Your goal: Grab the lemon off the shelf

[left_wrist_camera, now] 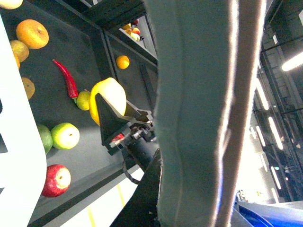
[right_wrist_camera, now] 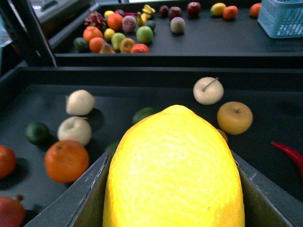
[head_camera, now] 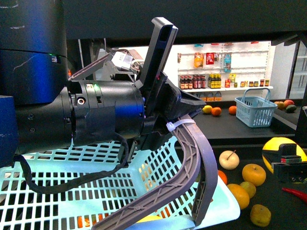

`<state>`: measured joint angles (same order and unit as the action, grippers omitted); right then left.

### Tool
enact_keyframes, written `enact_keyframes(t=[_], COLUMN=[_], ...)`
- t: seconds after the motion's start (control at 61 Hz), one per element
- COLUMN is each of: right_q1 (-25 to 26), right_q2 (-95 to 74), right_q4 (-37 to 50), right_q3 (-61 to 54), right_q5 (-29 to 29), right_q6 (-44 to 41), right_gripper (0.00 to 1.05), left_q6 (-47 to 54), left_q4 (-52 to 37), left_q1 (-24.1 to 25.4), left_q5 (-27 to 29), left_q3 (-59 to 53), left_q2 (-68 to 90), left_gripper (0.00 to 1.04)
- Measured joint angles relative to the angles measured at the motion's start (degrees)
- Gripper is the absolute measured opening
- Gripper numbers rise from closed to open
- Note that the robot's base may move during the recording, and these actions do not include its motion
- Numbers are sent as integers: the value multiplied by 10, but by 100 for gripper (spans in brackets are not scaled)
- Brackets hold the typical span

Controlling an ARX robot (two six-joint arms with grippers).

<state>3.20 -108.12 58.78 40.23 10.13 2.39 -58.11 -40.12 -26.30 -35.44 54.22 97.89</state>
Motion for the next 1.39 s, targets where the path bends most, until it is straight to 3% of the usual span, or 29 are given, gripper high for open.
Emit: enact_keyframes(t=[0.164,0.59,1.23,1.393], right_q1=[-57,-139,-190,-192], right_q2=[51,59,3,2], right_q4=[0,7,-12,-4], right_q3=[-42,-57,-16,-15], right_q5=[11,15,3,4], right_q6=[44,110,149,149], right_gripper=[64,63,63,86], left_q6=[0,0,0,0], left_q4=[0,0,0,0], left_q1=[0,0,0,0], left_q5=[-1,0,-2,-2], left_q3=[0,0,0,0], left_q2=[0,0,0,0], left_gripper=[7,7,7,7])
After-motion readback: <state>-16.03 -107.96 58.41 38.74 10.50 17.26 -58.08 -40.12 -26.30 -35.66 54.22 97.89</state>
